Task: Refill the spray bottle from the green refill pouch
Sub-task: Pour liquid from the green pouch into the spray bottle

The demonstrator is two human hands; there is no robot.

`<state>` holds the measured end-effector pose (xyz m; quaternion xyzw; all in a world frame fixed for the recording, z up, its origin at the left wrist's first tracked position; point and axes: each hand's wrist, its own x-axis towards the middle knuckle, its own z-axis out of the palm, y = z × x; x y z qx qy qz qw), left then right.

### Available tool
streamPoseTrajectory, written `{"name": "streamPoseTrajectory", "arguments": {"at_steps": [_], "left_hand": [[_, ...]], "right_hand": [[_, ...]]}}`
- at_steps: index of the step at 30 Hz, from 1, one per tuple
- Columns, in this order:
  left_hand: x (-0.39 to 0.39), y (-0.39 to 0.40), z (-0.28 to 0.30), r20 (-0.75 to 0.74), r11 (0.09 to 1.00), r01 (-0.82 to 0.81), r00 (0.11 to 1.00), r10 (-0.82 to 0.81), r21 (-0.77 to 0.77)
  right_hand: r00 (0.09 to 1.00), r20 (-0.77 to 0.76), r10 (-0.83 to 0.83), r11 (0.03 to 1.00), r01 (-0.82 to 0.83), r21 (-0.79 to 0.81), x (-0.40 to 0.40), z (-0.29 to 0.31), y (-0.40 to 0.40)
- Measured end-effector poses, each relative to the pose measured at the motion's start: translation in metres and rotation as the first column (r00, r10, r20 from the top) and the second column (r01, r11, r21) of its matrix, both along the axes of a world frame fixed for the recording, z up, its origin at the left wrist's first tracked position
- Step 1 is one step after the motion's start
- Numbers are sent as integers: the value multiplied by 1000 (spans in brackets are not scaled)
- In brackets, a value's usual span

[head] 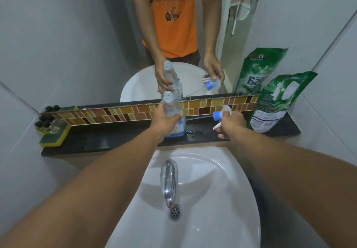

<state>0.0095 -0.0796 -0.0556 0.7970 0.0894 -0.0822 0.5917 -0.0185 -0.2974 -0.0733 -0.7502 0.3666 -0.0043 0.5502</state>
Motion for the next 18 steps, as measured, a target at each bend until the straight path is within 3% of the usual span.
{"name": "streamPoseTrajectory", "arguments": {"at_steps": [6,11,18], "left_hand": [[1,1,-1,4,1000,9,1000,-9,13],[2,6,-1,-6,999,40,999,-40,22],[4,18,0,-29,987,135,991,-133,87]], "right_hand": [[977,-166,132,983,-150,-105,1,-33,0],[932,-248,266,900,-332,-283,6,-49,1],[904,-311,293,826,-403,-394,4,-57,-2]]}}
